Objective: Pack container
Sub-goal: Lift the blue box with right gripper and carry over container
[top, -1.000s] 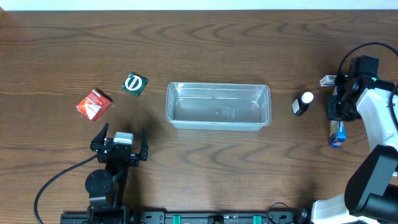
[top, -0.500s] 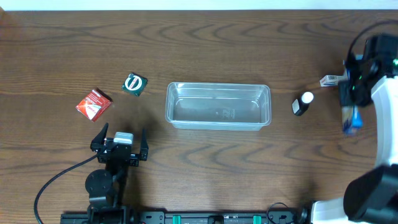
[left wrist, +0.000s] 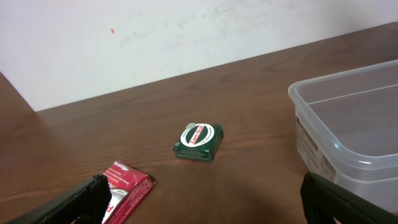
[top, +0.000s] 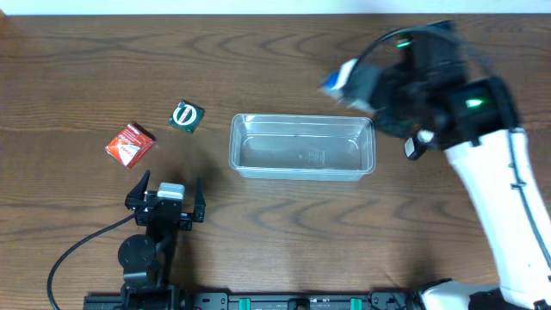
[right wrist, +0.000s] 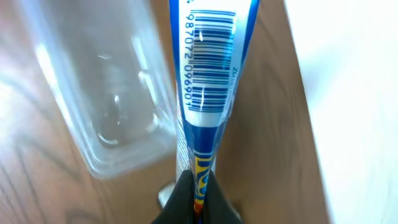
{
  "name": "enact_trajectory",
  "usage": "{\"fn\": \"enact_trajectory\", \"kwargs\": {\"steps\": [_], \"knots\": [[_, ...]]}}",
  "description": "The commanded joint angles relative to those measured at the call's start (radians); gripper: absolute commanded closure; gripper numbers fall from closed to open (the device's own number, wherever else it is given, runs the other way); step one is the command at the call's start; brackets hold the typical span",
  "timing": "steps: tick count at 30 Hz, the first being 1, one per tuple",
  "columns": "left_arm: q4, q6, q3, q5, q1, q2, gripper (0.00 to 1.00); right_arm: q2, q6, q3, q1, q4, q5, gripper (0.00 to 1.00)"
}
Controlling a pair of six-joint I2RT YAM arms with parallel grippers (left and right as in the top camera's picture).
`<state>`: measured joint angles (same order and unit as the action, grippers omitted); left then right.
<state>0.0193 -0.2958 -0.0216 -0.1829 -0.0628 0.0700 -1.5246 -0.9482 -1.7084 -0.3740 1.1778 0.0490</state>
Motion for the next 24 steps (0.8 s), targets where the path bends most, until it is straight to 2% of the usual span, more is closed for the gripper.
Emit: {"fn": "enact_trajectory", "kwargs": {"steps": [1, 15, 24], "knots": [[0.033, -0.013, 0.018, -0.011, -0.004, 0.001, 0.02, -0.028, -0.142, -0.01, -0.077, -0.011, 0.0, 0.99], [0.033, -0.013, 0.018, -0.011, -0.004, 0.001, 0.02, -0.214, -0.131, -0.009, -0.121, 0.096, 0.076, 0.99], [0.033, -0.013, 0.018, -0.011, -0.004, 0.001, 0.02, -0.349, -0.076, -0.009, -0.114, 0.058, 0.054, 0.99]]}}
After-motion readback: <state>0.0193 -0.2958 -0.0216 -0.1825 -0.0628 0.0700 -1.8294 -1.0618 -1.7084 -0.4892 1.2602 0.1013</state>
